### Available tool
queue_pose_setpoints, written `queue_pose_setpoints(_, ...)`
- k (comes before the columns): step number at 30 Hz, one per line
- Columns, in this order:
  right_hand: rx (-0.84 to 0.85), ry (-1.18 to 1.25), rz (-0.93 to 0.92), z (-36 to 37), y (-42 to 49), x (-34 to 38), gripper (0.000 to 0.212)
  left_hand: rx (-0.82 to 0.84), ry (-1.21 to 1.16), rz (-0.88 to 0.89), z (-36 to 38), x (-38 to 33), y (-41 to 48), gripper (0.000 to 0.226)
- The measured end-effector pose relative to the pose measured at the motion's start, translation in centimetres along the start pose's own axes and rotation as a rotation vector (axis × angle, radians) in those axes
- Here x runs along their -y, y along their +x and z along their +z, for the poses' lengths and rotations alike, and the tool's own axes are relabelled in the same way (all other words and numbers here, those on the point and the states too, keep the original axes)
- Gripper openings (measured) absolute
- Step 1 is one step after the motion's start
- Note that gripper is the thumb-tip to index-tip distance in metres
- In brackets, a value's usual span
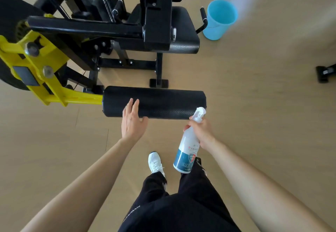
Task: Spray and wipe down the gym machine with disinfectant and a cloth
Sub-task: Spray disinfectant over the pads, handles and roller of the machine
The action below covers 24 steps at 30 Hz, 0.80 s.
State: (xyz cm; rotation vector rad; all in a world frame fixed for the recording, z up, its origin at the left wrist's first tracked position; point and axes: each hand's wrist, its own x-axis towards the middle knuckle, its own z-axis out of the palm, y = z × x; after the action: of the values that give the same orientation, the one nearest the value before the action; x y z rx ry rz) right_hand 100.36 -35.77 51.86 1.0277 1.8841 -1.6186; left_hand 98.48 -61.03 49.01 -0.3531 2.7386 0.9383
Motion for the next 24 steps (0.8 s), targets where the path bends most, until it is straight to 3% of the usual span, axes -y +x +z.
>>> queue_pose_setpoints(4,0.051,-0.002,0.024,-1.3,0.0,0.3,0.016,0.122,0.3,0.057,-0.1,2.2,3.2,0.096)
queue_pose_setpoints(11,0.055,-0.091,0.018,-2.0,-0.8,-0.4,0.012,0.229,0.464,0.075,1.7,6.3,0.0,0.092)
queue_pose_setpoints(14,0.074,-0.161,-0.006,-1.7,-1.6,-0.4,0.016,0.332,0.454,-0.026,2.5,8.6,-2.6,0.086)
queue_pose_setpoints(18,0.093,-0.209,-0.018,-1.2,-2.1,-0.3,0.014,0.156,0.165,-0.265,1.1,9.1,-2.6,0.077)
queue_pose_setpoints(22,0.131,-0.368,-0.085,0.1,-2.5,0.0,0.008,-0.137,-0.095,-0.394,-1.8,7.9,0.8,0.076)
queue_pose_setpoints(24,0.173,-0.437,-0.144,1.1,-3.1,0.6,0.012,-0.188,-0.186,-0.452,-3.3,7.9,2.6,0.079)
